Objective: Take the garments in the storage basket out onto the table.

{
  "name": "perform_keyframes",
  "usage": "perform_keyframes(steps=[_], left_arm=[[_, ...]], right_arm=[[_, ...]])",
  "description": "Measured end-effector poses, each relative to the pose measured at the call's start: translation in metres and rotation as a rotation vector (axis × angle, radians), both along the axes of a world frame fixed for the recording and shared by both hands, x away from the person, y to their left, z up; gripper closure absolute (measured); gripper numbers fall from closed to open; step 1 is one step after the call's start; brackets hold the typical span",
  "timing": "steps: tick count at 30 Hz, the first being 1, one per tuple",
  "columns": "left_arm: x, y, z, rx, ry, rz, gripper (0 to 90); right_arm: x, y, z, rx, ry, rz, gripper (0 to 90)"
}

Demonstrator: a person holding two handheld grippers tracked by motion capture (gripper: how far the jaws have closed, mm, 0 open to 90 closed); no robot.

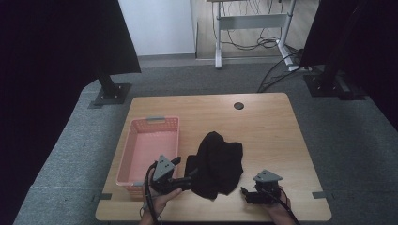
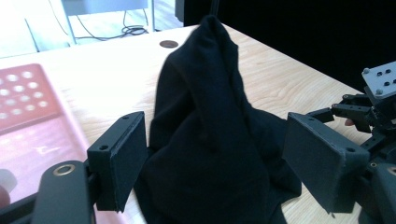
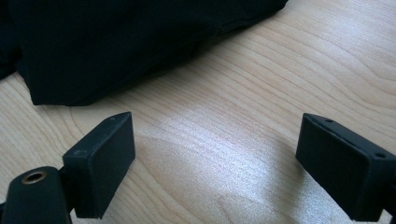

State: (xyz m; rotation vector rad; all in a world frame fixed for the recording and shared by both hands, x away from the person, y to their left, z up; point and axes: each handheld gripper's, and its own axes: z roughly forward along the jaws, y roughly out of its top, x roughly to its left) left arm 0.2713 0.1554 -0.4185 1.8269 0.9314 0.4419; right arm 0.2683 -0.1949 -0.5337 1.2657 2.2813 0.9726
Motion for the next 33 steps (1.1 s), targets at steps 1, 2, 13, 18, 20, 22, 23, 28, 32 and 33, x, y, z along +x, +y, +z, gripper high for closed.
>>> perform_keyframes(steps=[1, 2, 13, 18, 20, 22, 23, 28, 32, 33], left_arm=[[-0.001, 0.003, 0.001, -0.004, 0.002, 0.003, 22.1], [-0.002, 0.006, 0.001, -0.005, 0.001, 0.006, 22.0], [-0.012, 0.041, 0.000, 0.007, 0.013, 0.069, 22.1], [-0.019, 0.060, -0.008, -0.005, 0.032, 0.124, 22.4], [-0.022, 0.067, -0.012, -0.008, 0.042, 0.147, 22.6], [-0.023, 0.074, -0.014, -0.015, 0.051, 0.162, 23.0], [-0.024, 0.078, -0.016, -0.024, 0.055, 0.170, 23.2], [-0.025, 0.086, -0.019, -0.021, 0.062, 0.190, 23.2], [-0.024, 0.091, -0.022, -0.008, 0.073, 0.194, 23.1], [-0.024, 0.091, -0.022, -0.008, 0.073, 0.194, 23.0]], right_arm=[[0.000, 0.000, 0.000, 0.000, 0.000, 0.000, 11.3], [0.000, 0.000, 0.000, 0.000, 0.000, 0.000, 11.3], [0.000, 0.000, 0.000, 0.001, 0.001, 0.000, 11.4], [0.000, 0.000, 0.000, 0.000, 0.000, 0.000, 11.3], [0.000, 0.000, 0.000, 0.000, 0.000, 0.000, 11.3], [0.000, 0.000, 0.000, 0.000, 0.000, 0.000, 11.3], [0.000, 0.000, 0.000, 0.000, -0.001, 0.000, 11.3], [0.000, 0.000, 0.000, 0.000, 0.000, 0.000, 11.3], [0.000, 0.000, 0.000, 0.002, 0.002, 0.000, 11.3], [0.000, 0.000, 0.000, 0.002, 0.002, 0.000, 11.3]])
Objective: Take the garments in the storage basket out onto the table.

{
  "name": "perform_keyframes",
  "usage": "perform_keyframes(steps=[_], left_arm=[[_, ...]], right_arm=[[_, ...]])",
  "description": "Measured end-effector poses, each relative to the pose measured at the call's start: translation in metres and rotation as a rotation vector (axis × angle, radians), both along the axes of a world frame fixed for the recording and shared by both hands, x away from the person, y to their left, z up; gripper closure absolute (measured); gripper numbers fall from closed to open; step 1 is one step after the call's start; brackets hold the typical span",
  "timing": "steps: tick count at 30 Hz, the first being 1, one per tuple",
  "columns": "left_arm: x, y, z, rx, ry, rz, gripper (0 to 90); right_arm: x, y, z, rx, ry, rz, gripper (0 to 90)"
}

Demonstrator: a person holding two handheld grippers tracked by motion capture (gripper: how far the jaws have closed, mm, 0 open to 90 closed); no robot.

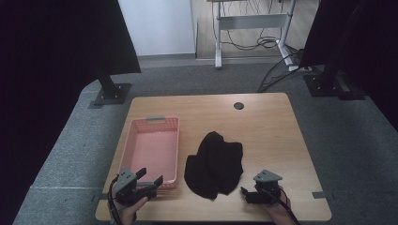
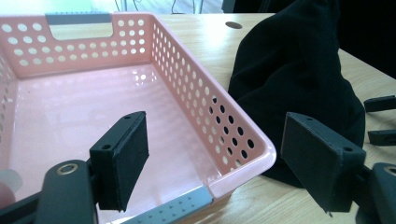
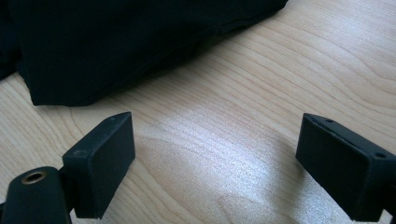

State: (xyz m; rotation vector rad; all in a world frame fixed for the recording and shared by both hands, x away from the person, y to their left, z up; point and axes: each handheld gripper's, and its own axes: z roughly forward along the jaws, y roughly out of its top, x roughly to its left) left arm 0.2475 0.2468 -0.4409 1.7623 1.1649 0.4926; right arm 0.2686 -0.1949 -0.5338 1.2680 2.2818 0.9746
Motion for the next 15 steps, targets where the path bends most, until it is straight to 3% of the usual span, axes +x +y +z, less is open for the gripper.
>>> perform_keyframes(steps=[15], left_arm=[[0.0042, 0.0020, -0.0065, -0.003, 0.011, 0.000, 22.9]], right_arm=[[-0.0002, 0.0001, 0.0001, -0.003, -0.002, 0.000, 11.1]])
